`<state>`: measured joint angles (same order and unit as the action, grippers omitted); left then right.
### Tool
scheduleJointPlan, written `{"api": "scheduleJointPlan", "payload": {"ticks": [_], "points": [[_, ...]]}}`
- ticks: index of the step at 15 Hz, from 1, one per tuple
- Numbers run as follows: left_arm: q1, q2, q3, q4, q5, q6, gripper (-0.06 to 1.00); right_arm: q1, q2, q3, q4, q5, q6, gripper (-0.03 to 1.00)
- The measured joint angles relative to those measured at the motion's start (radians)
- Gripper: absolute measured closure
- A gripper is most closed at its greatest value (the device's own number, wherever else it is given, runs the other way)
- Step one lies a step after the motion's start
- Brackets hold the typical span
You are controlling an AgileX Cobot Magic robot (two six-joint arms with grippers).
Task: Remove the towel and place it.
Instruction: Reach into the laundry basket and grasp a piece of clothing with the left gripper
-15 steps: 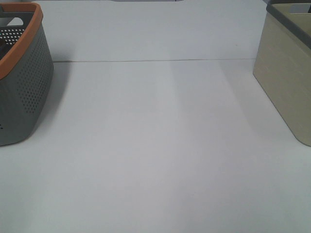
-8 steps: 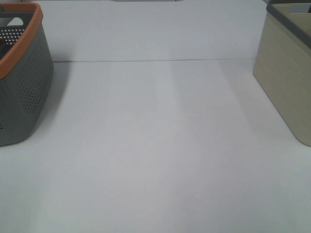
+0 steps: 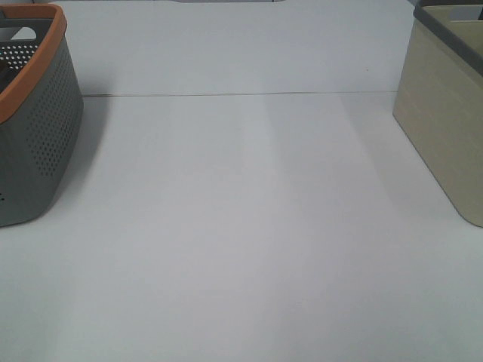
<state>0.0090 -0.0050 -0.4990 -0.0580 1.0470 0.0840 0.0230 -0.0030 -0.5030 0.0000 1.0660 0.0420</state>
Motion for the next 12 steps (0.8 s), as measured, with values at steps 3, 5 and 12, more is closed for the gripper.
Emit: {"api": "scheduleJointPlan", "payload": {"ticks": [3,5,12], "points": [[0.0,0.0,0.0,-0.002,0.0,0.0,-0.04,0.0,0.0,0.0,0.0,0.0,0.0,0.14],[0.0,0.0,0.0,-0.002,0.0,-0.012,-0.04,0.0,0.0,0.0,0.0,0.0,0.0,0.14],[0.0,0.0,0.0,-0.002,0.0,-0.015,-0.04,0.0,0.0,0.0,0.0,0.0,0.0,0.14]]}}
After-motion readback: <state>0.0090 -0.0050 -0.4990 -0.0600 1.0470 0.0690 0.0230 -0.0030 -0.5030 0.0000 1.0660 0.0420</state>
